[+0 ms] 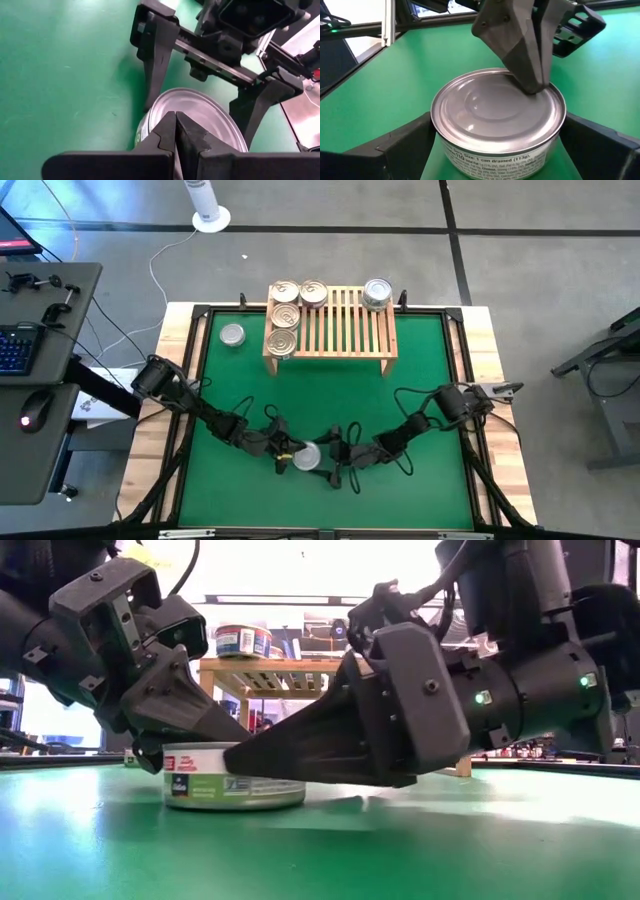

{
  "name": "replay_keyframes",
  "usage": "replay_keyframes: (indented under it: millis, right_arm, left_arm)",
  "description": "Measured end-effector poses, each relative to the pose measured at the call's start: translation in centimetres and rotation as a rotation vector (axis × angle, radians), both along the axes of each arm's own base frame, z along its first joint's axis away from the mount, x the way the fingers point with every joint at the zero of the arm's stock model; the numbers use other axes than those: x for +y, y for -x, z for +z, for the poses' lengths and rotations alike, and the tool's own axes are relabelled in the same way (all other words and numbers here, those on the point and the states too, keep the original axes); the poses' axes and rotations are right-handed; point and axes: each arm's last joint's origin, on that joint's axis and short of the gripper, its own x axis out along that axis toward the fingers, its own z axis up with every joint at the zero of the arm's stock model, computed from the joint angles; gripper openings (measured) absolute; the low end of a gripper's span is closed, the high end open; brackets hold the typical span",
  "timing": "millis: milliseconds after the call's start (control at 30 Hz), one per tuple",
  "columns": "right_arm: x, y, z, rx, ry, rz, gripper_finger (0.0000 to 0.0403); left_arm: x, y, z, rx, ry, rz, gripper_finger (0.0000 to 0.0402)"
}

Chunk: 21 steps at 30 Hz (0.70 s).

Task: Stack canned seafood by type on shelf
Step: Put the center green tuna can on the shelf aligned with the other green tuna can

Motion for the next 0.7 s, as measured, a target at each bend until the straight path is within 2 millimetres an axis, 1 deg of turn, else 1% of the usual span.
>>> replay_keyframes:
  millis: [167,300,433,567,700]
  right_arm:
    - [-0.1,-1.0,-0.4,-0.002,-0.002,0.018,0.0399]
    - [-0.2,-1.8,-0.3,0.019,0.005,0.028,0.0399]
    - [-0.1,-2.1,-0.3,0.043,0.014,0.028,0.0399]
    - [-0.2,-2.1,-0.5,0.052,-0.006,0.027,0.0393]
    - [-0.3,-2.0,-0.6,0.069,-0.024,0.02,0.0373]
  left_arm:
    - [0.0,0.0,0.1,-0.006,-0.002,0.007,0.0]
    - [0.1,0.0,0.1,-0.013,-0.002,0.015,0.0]
    - [0.0,-0.1,0.4,-0.04,0.003,0.008,0.0]
    - [-0.1,-0.2,1.9,-0.071,-0.002,-0.051,0.0]
    - [-0.1,0.1,4.9,-0.143,0.009,-0.083,0.0]
